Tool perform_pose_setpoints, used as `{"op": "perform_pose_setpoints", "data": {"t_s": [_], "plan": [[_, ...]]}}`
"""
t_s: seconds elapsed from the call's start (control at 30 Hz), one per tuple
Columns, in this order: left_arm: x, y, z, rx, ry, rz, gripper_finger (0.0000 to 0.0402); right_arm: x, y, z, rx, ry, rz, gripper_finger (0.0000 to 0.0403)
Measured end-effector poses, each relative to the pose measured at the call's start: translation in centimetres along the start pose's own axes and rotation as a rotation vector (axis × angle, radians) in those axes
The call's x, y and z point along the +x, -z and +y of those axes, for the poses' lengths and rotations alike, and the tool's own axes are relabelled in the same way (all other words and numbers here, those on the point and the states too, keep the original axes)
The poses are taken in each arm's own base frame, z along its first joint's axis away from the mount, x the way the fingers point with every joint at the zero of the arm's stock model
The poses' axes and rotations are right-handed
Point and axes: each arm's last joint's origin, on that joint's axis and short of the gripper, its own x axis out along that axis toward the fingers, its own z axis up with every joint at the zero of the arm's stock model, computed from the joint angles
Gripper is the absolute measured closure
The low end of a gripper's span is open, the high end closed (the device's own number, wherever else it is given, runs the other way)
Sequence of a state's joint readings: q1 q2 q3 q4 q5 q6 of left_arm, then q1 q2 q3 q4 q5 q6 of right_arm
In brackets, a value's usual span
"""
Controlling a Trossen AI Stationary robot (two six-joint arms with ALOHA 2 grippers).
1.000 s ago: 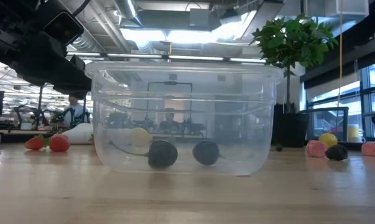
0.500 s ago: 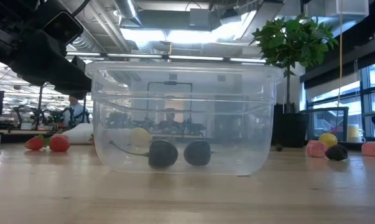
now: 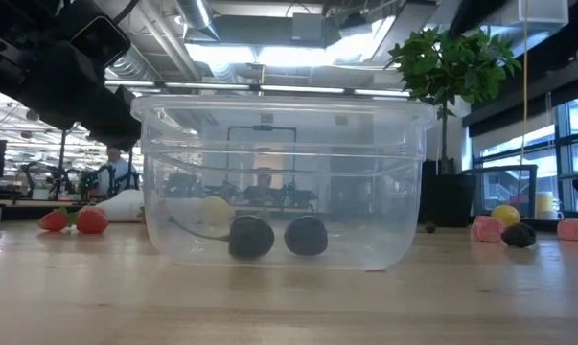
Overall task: Pick and placing Produce into tupperware
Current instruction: Put the raspberry into the transparent bin
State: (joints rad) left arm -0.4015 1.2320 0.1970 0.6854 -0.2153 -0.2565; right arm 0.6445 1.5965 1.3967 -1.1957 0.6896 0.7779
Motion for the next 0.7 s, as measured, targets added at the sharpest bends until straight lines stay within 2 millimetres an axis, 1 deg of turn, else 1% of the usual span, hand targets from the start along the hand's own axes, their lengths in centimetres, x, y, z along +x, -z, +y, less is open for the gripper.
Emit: {"op": "perform_pose_setpoints", "data": {"t_s": [0.07, 0.13, 0.33, 0.43, 0.53, 0.63, 0.7], "plan": [[0.0, -0.1, 0.0, -0.002, 0.002, -0.008, 0.0274, 1.1, 1.3, -0.2, 0.031, -0.051, -0.034, 0.0205], [0.0, -0.2, 0.0, -0.004, 0.004, -0.015, 0.0276, 1.9, 2.5, -0.8, 0.08, -0.104, -0.065, 0.0205], [0.0, -0.1, 0.0, 0.018, 0.002, -0.008, 0.0283, 4.9, 5.8, -3.7, 0.209, -0.203, -0.144, 0.0205], [0.0, -0.2, 0.0, 0.093, 0.003, -0.013, 0.028, 6.4, 7.5, -5.1, 0.22, -0.227, -0.193, 0.0205], [0.0, -0.2, 0.0, 0.158, 0.003, -0.014, 0.027, 7.6, 8.7, -6.6, 0.213, -0.237, -0.263, 0.0205], [-0.1, -0.2, 0.0, 0.162, 0.003, -0.017, 0.026, 8.7, 10.1, -8.2, 0.225, -0.268, -0.296, 0.0205], [-0.1, -0.2, 0.0, 0.151, 0.003, -0.018, 0.0256, 9.1, 10.6, -8.9, 0.258, -0.32, -0.342, 0.0205]]}}
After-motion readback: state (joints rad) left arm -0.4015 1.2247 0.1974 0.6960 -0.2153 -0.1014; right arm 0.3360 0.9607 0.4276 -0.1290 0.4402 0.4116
